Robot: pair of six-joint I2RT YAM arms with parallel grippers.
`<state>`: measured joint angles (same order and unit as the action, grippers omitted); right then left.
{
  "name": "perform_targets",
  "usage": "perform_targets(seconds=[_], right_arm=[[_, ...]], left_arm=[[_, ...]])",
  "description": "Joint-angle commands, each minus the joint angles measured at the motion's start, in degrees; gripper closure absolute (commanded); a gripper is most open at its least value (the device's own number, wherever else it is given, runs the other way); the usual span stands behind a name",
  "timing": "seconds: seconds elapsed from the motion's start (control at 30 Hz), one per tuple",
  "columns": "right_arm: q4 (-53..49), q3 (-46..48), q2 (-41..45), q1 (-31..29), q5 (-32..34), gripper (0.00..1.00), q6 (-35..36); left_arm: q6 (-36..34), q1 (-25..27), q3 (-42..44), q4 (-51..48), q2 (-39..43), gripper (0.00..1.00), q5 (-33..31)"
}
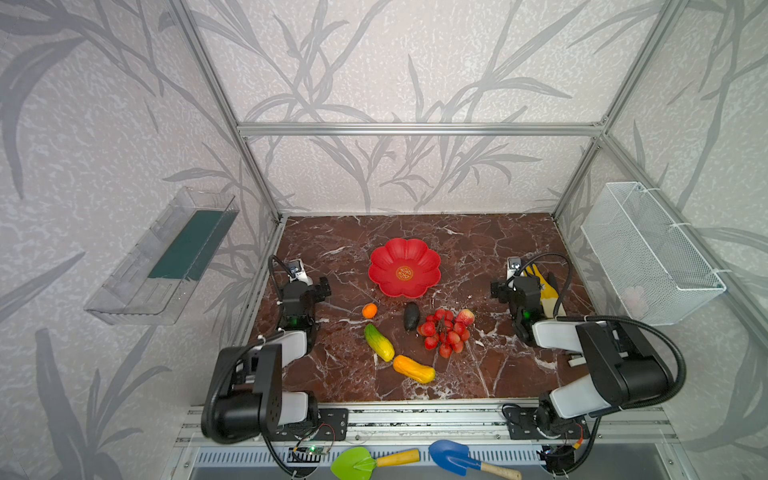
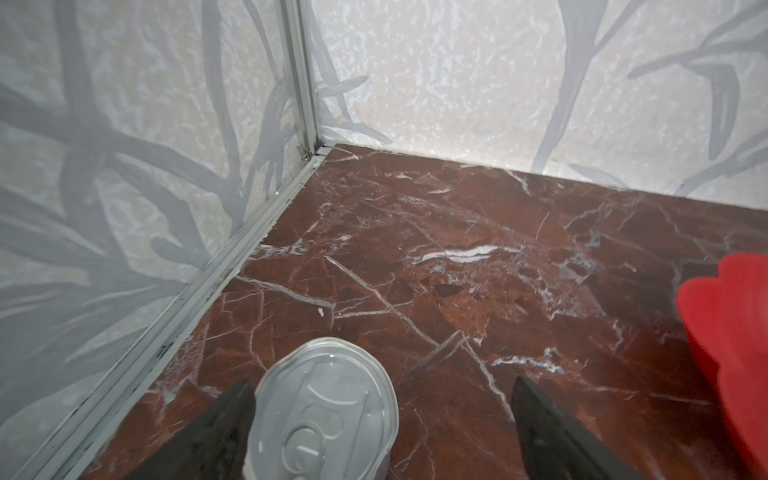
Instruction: Place and organize the fake fruits in the fruit bowl
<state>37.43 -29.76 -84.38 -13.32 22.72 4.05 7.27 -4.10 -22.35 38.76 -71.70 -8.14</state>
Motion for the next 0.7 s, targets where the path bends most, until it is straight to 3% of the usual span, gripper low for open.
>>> perform_targets(seconds=[0.0,0.03,0.1,0.17,0.27,0.37,0.47,0.57,0.67], right_arm=[[-20.1,-10.3,6.9,-1.3,2.5,0.01,-10.4],[-23.1,-11.6,8.0,-1.2,1.1,0.01,-13.7],[-26.0,-12.7,9.6,0.2,-8.4,0.01,-16.1],[-28.7,-12.8,11.4,0.5,-15.9,0.0,-18.1],[-36.2,-13.8,14.3,0.0,-25.9,0.05,-23.3],[-45.4,-13.2,17.0,-3.7,-25.9,0.09,-30.7],[-52.4,-11.1,18.8,-8.1,-24.3,0.13,-37.8],[-54.8,-8.0,20.6,-14.1,-18.4,0.13,-43.4],[-54.7,-5.6,21.2,-15.7,-18.3,0.15,-48.3]], left_arm=[[6.4,0.3,-7.3,-16.9,9.5,0.01,-0.8],[7.6,0.3,-8.3,-17.7,11.3,0.0,0.9],[10.4,0.1,-9.4,-18.0,15.1,0.01,7.5],[8.1,0.1,-10.7,-17.9,17.4,0.01,14.2],[4.1,0.1,-17.4,-27.7,16.7,0.01,14.1],[0.7,0.1,-23.4,-36.8,14.2,0.07,12.8],[4.4,0.1,-22.8,-37.7,13.5,0.09,11.0],[6.8,-0.2,-22.3,-37.1,14.7,0.09,13.0],[6.0,-0.3,-22.2,-39.2,16.7,0.09,11.9]])
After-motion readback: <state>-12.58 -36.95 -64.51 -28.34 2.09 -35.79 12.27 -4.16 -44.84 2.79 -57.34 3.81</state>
